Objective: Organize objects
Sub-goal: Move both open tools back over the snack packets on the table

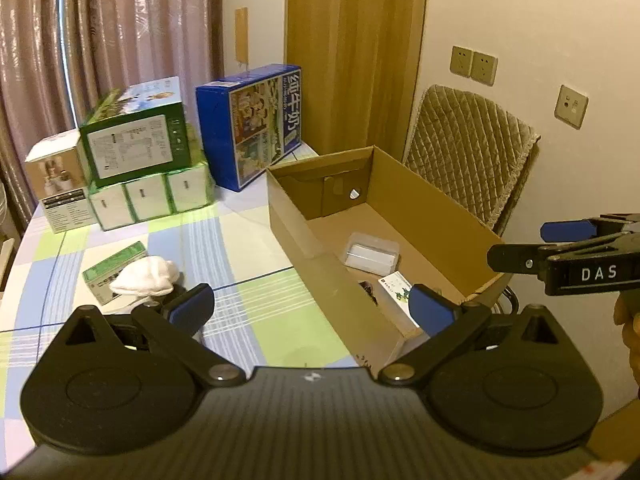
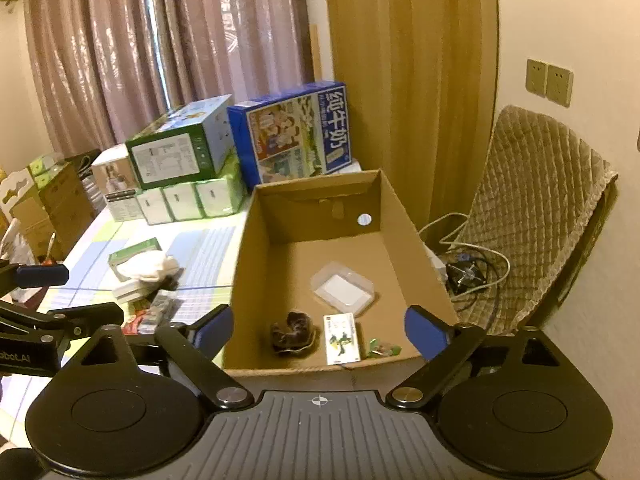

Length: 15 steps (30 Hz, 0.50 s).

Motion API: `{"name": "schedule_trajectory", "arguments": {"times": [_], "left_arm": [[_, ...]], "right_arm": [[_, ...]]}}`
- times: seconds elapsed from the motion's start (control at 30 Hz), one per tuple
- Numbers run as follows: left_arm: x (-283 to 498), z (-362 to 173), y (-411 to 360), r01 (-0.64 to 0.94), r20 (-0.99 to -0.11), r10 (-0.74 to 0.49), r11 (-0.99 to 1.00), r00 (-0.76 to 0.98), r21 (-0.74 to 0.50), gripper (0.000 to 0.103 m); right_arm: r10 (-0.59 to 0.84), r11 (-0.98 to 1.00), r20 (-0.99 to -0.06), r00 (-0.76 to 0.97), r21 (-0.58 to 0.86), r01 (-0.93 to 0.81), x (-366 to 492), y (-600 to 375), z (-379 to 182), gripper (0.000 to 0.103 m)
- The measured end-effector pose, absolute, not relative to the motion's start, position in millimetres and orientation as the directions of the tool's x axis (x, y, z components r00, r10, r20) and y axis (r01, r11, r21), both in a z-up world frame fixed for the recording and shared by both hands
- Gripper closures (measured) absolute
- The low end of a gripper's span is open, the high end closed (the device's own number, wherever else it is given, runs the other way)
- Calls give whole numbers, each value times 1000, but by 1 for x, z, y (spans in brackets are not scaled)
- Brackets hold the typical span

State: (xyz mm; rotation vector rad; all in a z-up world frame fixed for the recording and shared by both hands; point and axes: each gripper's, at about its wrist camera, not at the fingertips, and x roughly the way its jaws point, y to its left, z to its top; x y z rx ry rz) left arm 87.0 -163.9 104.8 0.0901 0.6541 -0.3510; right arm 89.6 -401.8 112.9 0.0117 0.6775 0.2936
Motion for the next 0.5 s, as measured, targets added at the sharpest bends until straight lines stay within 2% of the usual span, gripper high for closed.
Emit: {"name": "schedule_trajectory", "arguments": {"times": [0.3,0.5], "left_arm": [[68,109,-133,307,-602,-268,951,752,-39,1],[62,108,-109,270,-606,-240,962,759,-43,1]], "right_arm": [[304,946,-612,730,105,-306,74,-377,117,2],[324,937,-616,718,103,-335,68,-360,114,2]]}}
